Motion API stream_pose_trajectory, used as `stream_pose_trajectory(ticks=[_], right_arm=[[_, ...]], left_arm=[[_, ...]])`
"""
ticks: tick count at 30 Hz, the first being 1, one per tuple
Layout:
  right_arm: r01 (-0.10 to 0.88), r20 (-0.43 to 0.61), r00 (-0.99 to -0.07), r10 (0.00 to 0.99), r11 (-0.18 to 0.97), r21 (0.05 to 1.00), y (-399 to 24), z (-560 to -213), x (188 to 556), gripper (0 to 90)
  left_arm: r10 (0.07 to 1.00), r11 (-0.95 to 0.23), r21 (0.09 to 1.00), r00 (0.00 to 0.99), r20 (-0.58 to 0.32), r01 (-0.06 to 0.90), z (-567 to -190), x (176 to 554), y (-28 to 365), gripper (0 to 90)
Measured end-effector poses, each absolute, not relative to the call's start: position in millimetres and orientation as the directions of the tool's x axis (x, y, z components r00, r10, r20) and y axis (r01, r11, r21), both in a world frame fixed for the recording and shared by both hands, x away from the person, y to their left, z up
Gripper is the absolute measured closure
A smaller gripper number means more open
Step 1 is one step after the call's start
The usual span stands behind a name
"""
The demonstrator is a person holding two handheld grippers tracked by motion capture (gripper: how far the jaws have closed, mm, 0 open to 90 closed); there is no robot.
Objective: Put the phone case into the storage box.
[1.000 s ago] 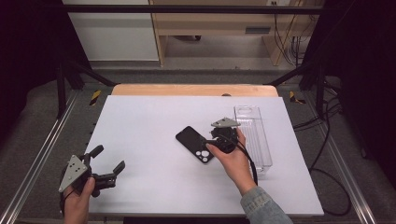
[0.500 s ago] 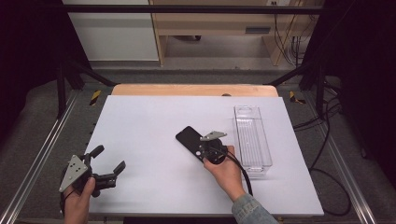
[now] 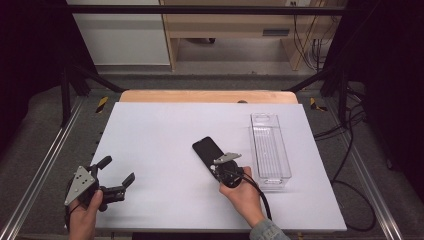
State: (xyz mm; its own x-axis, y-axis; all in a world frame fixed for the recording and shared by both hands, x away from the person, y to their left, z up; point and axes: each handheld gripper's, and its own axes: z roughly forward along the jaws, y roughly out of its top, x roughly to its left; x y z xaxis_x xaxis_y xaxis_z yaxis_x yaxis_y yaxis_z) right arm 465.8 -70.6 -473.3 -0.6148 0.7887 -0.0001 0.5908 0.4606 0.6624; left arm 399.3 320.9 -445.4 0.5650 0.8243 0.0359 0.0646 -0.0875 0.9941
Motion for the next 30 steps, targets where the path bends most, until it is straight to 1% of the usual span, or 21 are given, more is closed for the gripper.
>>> stream_pose_trajectory(ticks=[19,25,30], right_arm=[[0.546,0.075,-0.741,0.667,0.534,0.645,-102.7,-472.7,407.8,90.0],[0.548,0.098,-0.757,0.646,0.545,0.634,-113.2,-472.0,396.2,90.0],[0.529,0.094,-0.786,0.611,0.586,0.614,-122.4,-469.7,387.8,90.0]], left_arm=[[0.824,-0.113,0.991,0.564,0.049,0.078,-447.7,399.1,317.1,1.2],[0.828,-0.117,0.989,0.558,0.05,0.085,-449.2,398.8,317.7,1.2],[0.838,-0.108,0.989,0.545,0.036,0.102,-451.5,398.8,322.2,1.3]])
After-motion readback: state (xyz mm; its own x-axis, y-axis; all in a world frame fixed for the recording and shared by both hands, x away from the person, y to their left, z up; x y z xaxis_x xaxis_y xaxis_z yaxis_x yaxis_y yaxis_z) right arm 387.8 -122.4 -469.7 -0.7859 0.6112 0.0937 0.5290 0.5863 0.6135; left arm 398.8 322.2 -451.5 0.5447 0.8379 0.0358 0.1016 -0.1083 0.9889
